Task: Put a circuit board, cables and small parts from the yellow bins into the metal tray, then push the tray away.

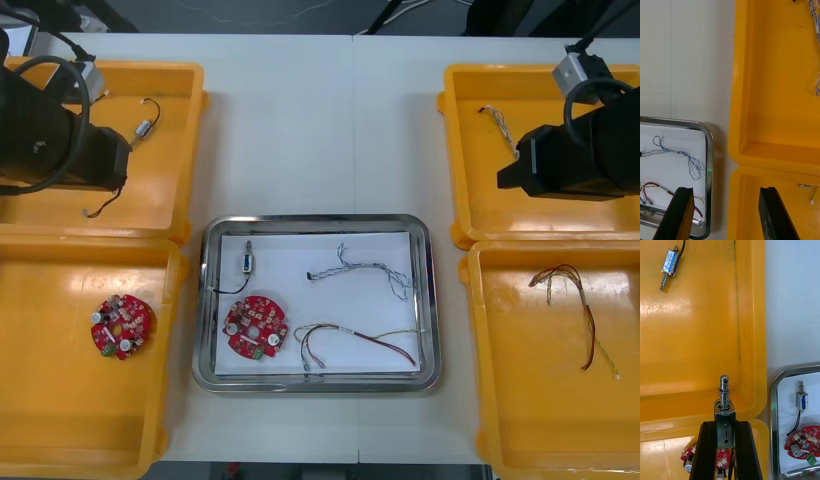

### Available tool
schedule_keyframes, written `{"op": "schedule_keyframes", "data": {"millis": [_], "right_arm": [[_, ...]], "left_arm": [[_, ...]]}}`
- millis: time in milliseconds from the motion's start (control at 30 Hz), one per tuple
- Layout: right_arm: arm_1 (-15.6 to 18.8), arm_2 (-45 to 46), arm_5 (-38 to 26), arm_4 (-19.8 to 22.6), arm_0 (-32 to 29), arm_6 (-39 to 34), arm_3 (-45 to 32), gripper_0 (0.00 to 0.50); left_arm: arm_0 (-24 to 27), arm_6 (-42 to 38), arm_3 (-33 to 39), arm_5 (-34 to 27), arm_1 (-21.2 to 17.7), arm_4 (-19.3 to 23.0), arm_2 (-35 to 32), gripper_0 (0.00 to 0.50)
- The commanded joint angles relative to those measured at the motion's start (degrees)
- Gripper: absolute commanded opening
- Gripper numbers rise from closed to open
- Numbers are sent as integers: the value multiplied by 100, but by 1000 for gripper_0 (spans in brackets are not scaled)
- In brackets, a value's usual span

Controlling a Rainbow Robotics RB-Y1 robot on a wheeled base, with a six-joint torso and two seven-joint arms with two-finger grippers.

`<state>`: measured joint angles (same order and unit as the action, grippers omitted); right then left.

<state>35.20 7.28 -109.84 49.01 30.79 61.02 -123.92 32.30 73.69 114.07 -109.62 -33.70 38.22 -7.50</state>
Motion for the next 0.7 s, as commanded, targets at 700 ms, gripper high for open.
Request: {"op": "schedule_keyframes", "data": {"millis": [700], "right_arm": [[1006,669,-16,20,-1180,-284,-405,500]], "left_arm": [[-250,-2158,1152,-38,-541,432,1383,0]]}}
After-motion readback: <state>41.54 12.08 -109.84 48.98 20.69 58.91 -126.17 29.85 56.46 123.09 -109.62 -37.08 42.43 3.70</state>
